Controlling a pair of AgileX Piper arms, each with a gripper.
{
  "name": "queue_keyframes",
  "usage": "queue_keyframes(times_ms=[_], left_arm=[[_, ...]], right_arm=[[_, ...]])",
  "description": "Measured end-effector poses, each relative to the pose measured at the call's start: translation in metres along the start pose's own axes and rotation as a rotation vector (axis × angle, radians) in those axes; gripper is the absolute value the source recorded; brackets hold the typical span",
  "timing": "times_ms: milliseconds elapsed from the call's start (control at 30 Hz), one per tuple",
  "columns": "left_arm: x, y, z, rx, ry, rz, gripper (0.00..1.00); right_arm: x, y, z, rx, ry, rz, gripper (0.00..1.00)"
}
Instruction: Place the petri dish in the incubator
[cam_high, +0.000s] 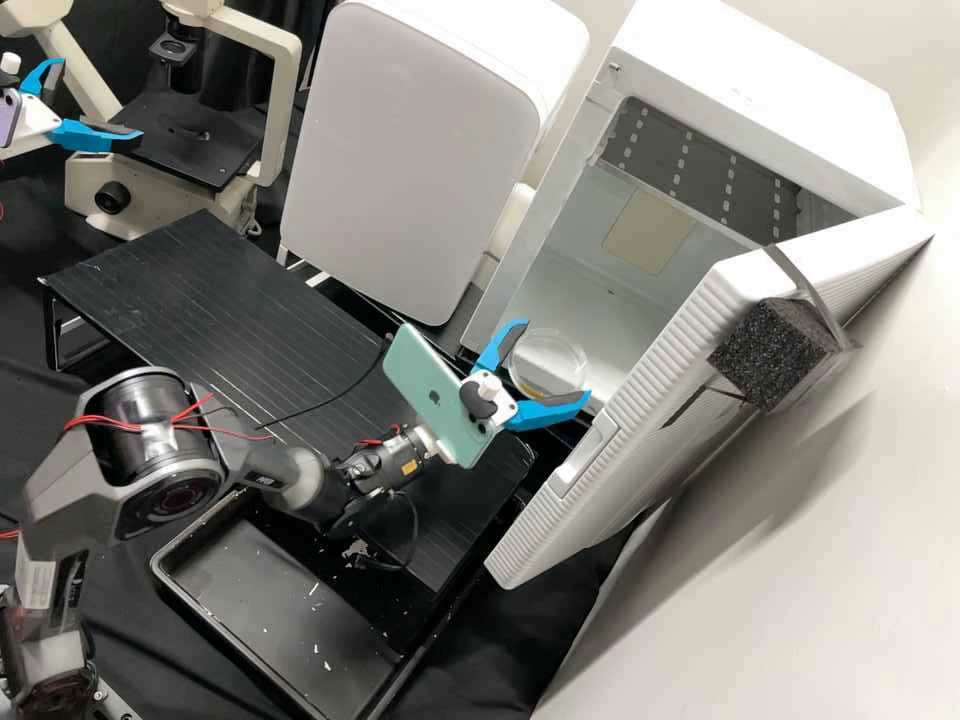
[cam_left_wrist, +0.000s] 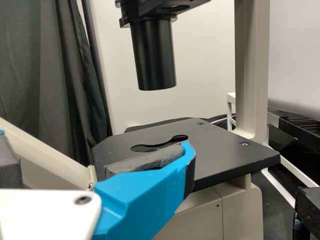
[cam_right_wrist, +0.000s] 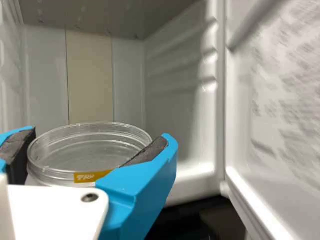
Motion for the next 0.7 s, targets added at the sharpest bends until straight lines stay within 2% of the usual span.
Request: queue_keyframes(times_ms=[67, 433, 700], left_arm=[[0.0, 0.0, 0.0, 0.0, 0.0, 0.0, 1.0], [0.0, 0.0, 0.0, 0.0, 0.0, 0.0, 1.0], [0.0, 0.0, 0.0, 0.0, 0.0, 0.0, 1.0]], right_arm=[[0.014, -0.003, -0.001, -0.009, -0.003, -0.011, 0.0], [0.07, -0.012, 0.014, -0.012, -0.062, -0.045, 0.0], [0.094, -0.018, 0.023, 0.006, -0.07, -0.053, 0.0]])
